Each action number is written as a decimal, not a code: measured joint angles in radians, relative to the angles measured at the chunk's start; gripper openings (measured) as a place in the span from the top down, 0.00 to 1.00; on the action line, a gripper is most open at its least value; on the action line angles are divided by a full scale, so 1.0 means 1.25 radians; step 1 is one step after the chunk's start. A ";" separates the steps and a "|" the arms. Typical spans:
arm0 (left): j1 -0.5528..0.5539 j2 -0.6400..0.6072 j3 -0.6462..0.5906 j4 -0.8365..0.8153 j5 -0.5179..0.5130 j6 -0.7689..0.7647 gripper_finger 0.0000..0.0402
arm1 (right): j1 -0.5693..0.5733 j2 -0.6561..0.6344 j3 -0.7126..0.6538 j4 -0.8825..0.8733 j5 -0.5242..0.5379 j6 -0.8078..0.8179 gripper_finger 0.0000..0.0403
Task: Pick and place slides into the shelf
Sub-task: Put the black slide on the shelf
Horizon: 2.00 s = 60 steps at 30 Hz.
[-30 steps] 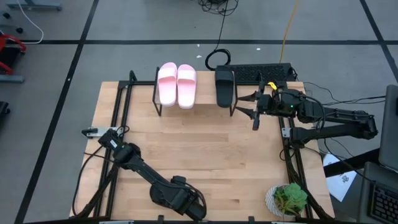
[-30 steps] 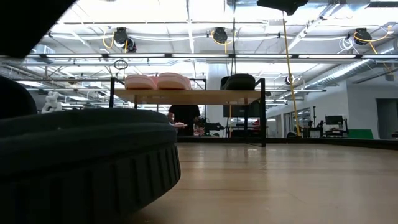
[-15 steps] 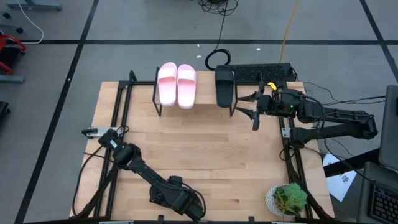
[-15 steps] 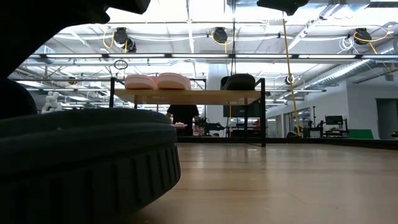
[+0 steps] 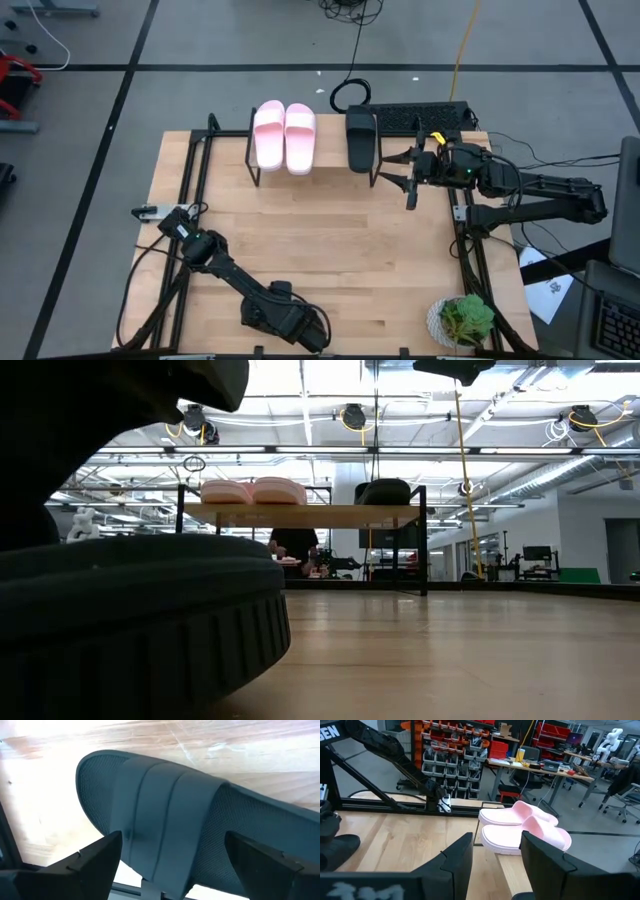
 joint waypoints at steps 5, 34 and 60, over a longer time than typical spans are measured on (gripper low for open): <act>0.000 0.000 0.000 0.013 0.011 -0.003 0.13 | 0.000 0.000 0.000 0.000 0.000 0.000 0.61; 0.000 -0.001 0.000 0.026 -0.003 0.004 0.12 | 0.000 0.000 0.000 0.000 0.000 0.000 0.62; 0.001 -0.001 0.000 0.049 -0.020 0.009 0.13 | 0.000 0.000 0.000 0.000 0.000 -0.002 0.61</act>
